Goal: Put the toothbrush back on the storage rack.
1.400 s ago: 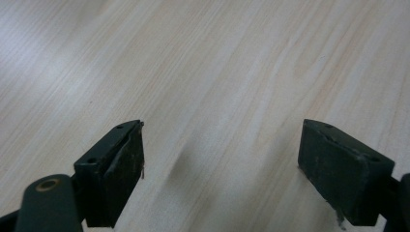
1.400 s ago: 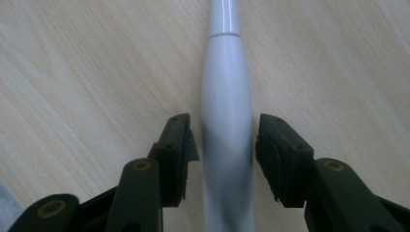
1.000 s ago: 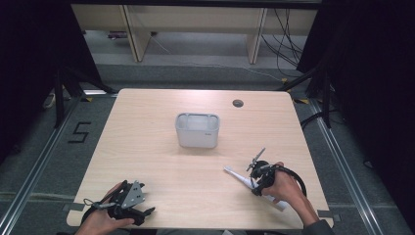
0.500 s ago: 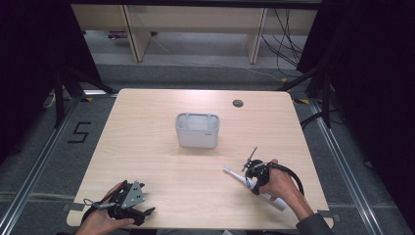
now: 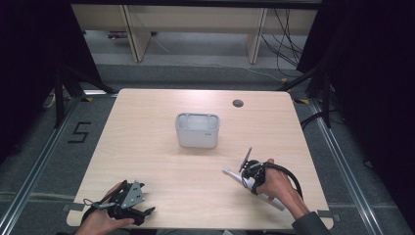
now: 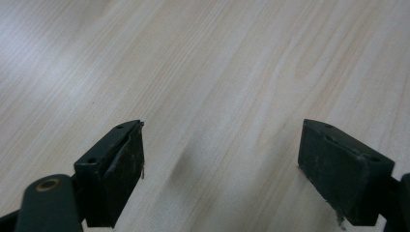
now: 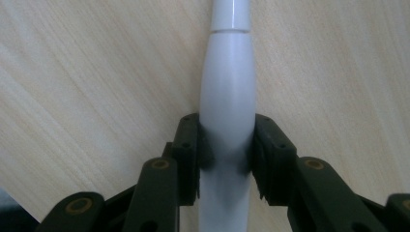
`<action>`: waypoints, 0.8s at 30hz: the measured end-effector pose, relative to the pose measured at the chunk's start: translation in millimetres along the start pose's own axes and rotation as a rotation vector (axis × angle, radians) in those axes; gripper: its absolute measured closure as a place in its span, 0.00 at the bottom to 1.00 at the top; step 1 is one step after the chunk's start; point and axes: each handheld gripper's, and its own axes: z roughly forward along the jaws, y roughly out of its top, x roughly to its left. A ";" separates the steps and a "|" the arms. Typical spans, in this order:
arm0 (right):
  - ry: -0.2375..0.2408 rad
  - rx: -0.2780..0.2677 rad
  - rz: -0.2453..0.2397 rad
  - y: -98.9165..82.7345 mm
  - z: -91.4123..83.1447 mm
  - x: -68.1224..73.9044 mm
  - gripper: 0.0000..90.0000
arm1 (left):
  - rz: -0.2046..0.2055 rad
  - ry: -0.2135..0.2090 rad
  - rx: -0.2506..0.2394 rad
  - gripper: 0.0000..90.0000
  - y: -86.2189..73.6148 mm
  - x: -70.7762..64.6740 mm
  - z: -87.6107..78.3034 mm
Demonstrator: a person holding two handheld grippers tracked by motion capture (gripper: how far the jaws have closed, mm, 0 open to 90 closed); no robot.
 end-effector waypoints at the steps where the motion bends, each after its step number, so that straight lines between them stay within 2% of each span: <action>1: 0.000 0.000 0.000 0.0 0.0 0.0 0.74 | 0.000 0.000 0.000 0.18 0.0 0.0 0.0; 5: -0.006 -0.002 0.005 -0.1 0.5 -0.2 0.74 | 0.000 -0.002 -0.001 0.18 0.2 -0.3 0.2; 6: -0.005 -0.001 -0.016 0.2 0.7 -0.5 0.74 | 0.000 -0.001 0.000 0.18 0.2 -0.2 0.1; 9: -0.016 0.000 -0.033 0.1 0.9 -1.7 0.74 | -0.001 0.000 0.000 0.18 0.1 -0.2 0.2; 10: -0.010 -0.002 0.009 -0.5 0.3 0.9 0.74 | -0.012 0.002 -0.011 0.18 0.0 -1.0 1.0; 12: -0.007 -0.011 -0.006 -1.1 0.7 -0.7 0.74 | 0.002 0.003 0.001 0.18 0.1 -0.1 0.5; 16: -0.007 -0.008 -0.004 -1.7 0.2 -0.9 0.74 | 0.000 0.000 -0.001 0.18 0.1 -0.1 -0.1; 18: 0.006 -0.023 0.017 -3.4 0.8 -2.0 0.74 | 0.000 0.000 -0.001 0.18 0.1 0.0 0.0; 19: -0.002 -0.024 0.004 -3.8 0.4 -2.8 0.74 | 0.000 0.000 -0.001 0.18 0.1 0.0 0.0; 20: 0.005 -0.028 0.019 -4.7 0.4 -2.6 0.74 | -0.001 0.000 -0.001 0.18 0.0 -0.1 0.1; 24: 0.014 -0.028 0.023 -6.5 -0.4 -2.9 0.74 | -0.001 0.000 -0.001 0.18 0.1 -0.1 0.0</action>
